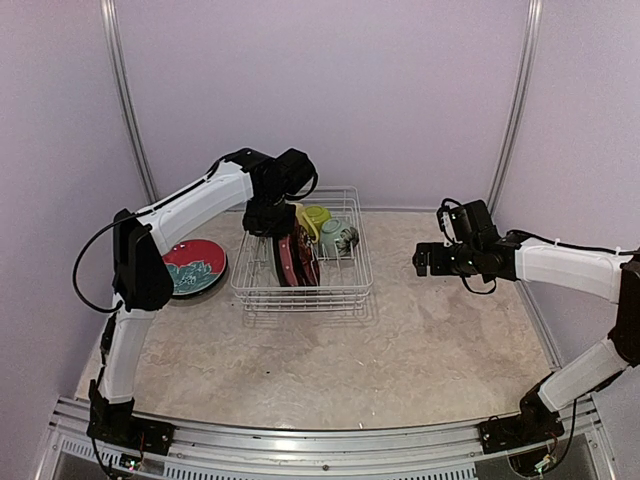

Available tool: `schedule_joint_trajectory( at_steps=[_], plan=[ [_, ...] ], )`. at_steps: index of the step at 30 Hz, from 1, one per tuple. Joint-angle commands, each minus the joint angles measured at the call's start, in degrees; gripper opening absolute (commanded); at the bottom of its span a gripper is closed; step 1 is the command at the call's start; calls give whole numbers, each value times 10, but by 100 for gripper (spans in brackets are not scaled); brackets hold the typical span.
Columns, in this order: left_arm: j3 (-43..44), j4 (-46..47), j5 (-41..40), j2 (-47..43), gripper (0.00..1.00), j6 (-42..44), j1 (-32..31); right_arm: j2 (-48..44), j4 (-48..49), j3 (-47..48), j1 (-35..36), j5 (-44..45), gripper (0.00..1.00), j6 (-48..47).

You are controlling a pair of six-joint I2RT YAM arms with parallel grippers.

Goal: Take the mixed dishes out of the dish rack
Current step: Grab the plate from the dish rack.

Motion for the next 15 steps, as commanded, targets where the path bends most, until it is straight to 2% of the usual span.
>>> schedule_joint_trajectory(
  at_steps=[1,15],
  plan=[
    [40,-48,-44,-9,0,31,-17,-6,9,-6,6,-5,100,3],
    [79,-84,-93,-17,0,44,-35,-10,11,-7,6,-7,100,6]
  ],
)
